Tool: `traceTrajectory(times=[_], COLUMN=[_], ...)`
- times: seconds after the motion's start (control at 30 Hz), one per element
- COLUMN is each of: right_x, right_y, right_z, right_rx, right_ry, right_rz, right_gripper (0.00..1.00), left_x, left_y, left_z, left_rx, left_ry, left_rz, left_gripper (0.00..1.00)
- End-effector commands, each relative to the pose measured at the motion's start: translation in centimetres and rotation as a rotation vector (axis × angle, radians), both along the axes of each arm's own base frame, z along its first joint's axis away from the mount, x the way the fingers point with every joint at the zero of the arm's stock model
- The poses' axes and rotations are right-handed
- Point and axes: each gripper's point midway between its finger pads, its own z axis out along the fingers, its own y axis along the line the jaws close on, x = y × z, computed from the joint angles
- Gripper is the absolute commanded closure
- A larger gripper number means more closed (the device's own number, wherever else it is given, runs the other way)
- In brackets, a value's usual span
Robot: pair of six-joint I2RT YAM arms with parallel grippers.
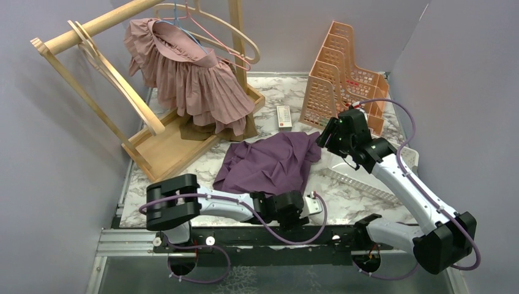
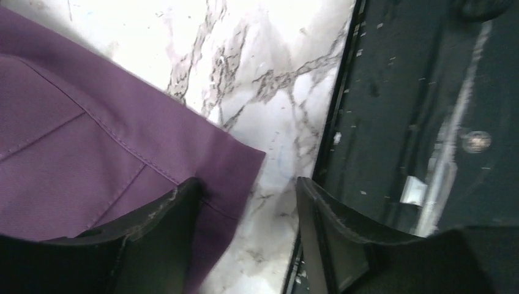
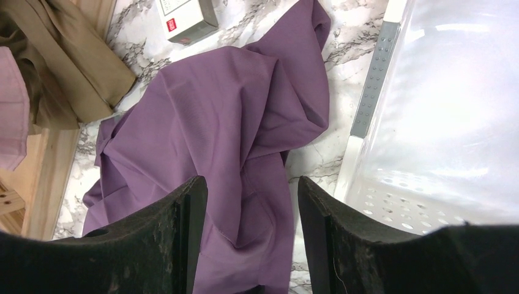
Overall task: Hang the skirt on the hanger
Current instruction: Adjust the skirt at the center of the board.
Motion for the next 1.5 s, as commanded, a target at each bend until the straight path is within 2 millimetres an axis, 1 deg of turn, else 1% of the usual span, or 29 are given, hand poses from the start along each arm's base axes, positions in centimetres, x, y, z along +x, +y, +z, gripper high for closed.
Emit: traceTrajectory(times=[0.0,0.03,0.07,0.23,0.3,0.37,0.4,0.47,0.57,0.63,0.7,0.83,0.9,0.97,1.07,1.17,1.27,1.37,1.47], right_x=[0.2,0.3,0.3,0.2,0.1,0.0,-0.1,-0.3,-1.2,-2.0,-2.8,-4.1,-4.8,-5.1,-3.8,-1.9,-0.6,0.6,0.9], right_y=[-0.1,-0.1,-0.1,-0.3,-0.3,-0.2,0.0,0.5,1.9,3.1,4.0,5.8,7.0,7.8,7.8,7.6,8.7,9.4,10.2], right_z=[0.2,0.3,0.3,0.3,0.3,0.4,0.5,0.6,0.7,0.9,1.1,1.3,1.5,1.5,0.6,-0.3,-0.5,-1.3,-2.5], right_rx=[0.000,0.000,-0.002,-0.020,-0.022,-0.022,-0.021,-0.012,0.001,0.019,0.039,0.089,0.134,0.168,0.163,0.157,0.222,0.245,0.261], right_ry=[0.002,0.000,-0.002,-0.012,-0.017,-0.021,-0.024,-0.028,-0.046,-0.079,-0.121,-0.148,-0.148,-0.139,-0.118,-0.111,-0.123,-0.098,-0.040], right_rz=[-0.001,0.000,0.003,0.017,0.023,0.035,0.052,0.098,0.237,0.358,0.455,0.603,0.689,0.736,0.685,0.581,0.558,0.538,0.556], right_gripper=[0.40,0.40,0.40,0.40,0.40,0.40,0.40,0.40,0.42,0.46,0.50,0.52,0.52,0.50,0.47,0.47,0.51,0.52,0.52], left_x=[1.6,1.8,1.9,3.8,4.7,5.8,6.3,7.6,9.9,11.4,12.5,14.0,14.5,15.0,15.5,15.7,15.7,15.7,15.6], left_y=[1.2,1.4,1.7,3.2,3.8,4.3,4.5,5.2,6.8,8.4,9.8,11.5,11.9,12.2,12.5,13.0,13.3,13.8,14.2], left_z=[-2.3,-2.4,-2.5,-1.4,-0.5,1.1,2.3,4.8,9.4,12.5,15.5,21.5,24.0,26.3,28.8,30.6,32.2,33.9,35.5], left_rx=[0.074,0.078,0.080,0.041,0.014,-0.023,-0.048,-0.104,-0.215,-0.289,-0.358,-0.444,-0.462,-0.482,-0.501,-0.523,-0.553,-0.579,-0.607], left_ry=[-0.071,-0.075,-0.080,-0.088,-0.080,-0.072,-0.069,-0.062,-0.051,-0.065,-0.085,-0.133,-0.161,-0.194,-0.235,-0.262,-0.279,-0.303,-0.318], left_rz=[0.067,0.077,0.086,0.176,0.214,0.255,0.276,0.334,0.445,0.522,0.584,0.662,0.684,0.697,0.706,0.720,0.725,0.733,0.737], left_gripper=[0.44,0.55,0.64,1.00,1.00,1.00,1.00,1.00,1.00,1.00,1.00,1.00,1.00,1.00,1.00,1.00,1.00,1.00,1.00])
